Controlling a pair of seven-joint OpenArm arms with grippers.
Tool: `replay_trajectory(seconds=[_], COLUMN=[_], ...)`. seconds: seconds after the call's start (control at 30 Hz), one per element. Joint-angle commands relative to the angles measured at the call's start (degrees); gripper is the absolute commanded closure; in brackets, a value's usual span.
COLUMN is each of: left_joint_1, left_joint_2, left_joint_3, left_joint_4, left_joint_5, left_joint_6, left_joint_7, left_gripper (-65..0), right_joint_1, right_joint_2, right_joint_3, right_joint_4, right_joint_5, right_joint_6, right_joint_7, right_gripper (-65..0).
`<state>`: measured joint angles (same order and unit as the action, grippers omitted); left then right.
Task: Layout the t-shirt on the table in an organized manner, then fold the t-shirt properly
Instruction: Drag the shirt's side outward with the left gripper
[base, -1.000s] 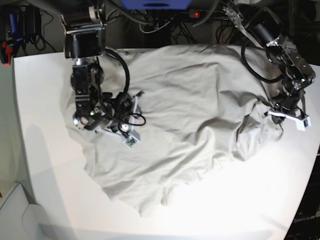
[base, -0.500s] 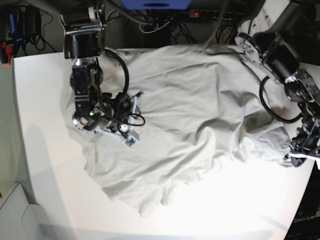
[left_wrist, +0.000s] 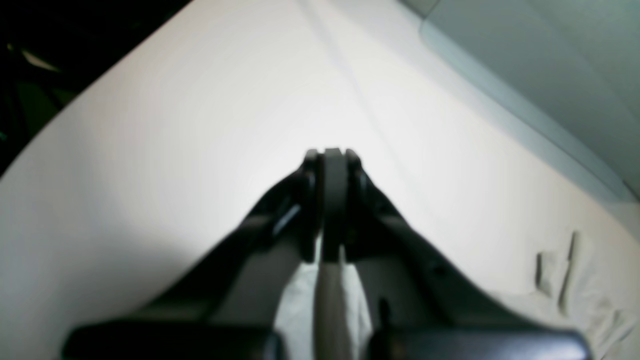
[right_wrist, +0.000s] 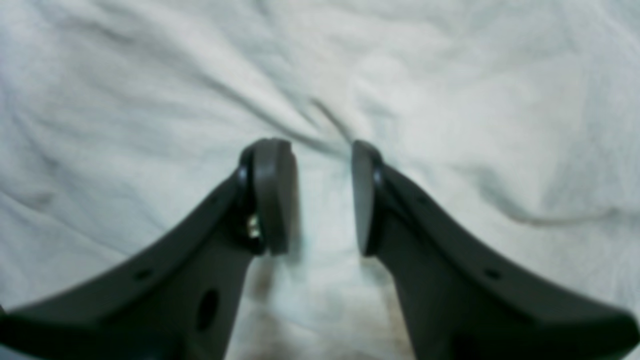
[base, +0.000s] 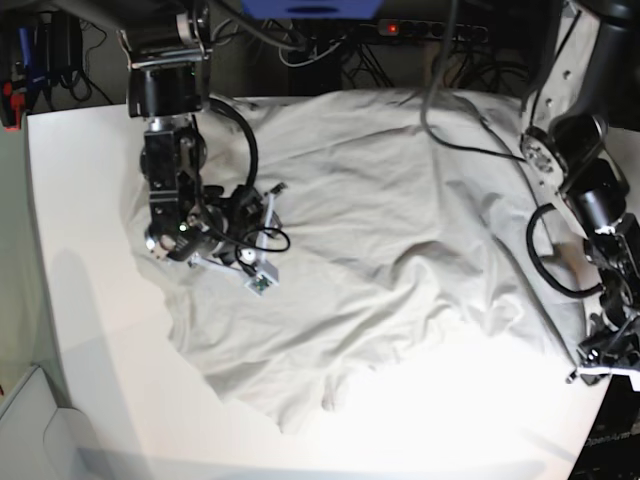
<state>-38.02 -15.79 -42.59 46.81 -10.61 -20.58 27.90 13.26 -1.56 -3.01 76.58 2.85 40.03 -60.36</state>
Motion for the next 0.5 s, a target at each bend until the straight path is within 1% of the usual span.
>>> replay_trajectory(seconds=[0.0, 0.1, 0.17, 0.23, 0.33, 0.47], left_joint_1=[-3.08, -5.98, -7.39, -8.35, -9.5, -9.58], left_joint_2=[-1.04, -1.04, -1.22, -1.92, -2.01, -2.19], left_joint_3=[0.17, 0.26, 0.35, 0.35, 0.26, 0.26], left_joint_4=[-0.35, -4.92, -8.26, -11.07, -15.38, -18.28], left_joint_5=[-0.6, -0.6, -0.42, 0.81, 3.53, 5.12], left_joint_6=[-0.3, -0.21, -0.21, -0.21, -0.21, -0.21], left_joint_7=[-2.45, -4.82, -7.55, -10.19, -14.49, -18.54], left_gripper=[-0.1, -0.1, -0.1, -0.1, -0.1, -0.1], right_joint_1=[0.59, 0.59, 0.5, 0.5, 0.5, 0.5], right_joint_2=[0.2, 0.2, 0.2, 0.29, 0.64, 0.99], right_joint_3=[0.06, 0.06, 0.06, 0.06, 0.06, 0.06], right_joint_4=[0.57, 0.57, 0.57, 0.57, 0.57, 0.57], right_joint_5=[-0.35, -0.35, -0.35, -0.35, -0.35, -0.35], right_joint_6=[-0.03, -0.03, -0.03, -0.03, -0.03, -0.03], right_joint_7=[-0.43, -0.43, -0.43, -0.43, -0.43, -0.43], right_gripper=[-21.5, -21.5, -21.5, -21.5, -21.5, -21.5])
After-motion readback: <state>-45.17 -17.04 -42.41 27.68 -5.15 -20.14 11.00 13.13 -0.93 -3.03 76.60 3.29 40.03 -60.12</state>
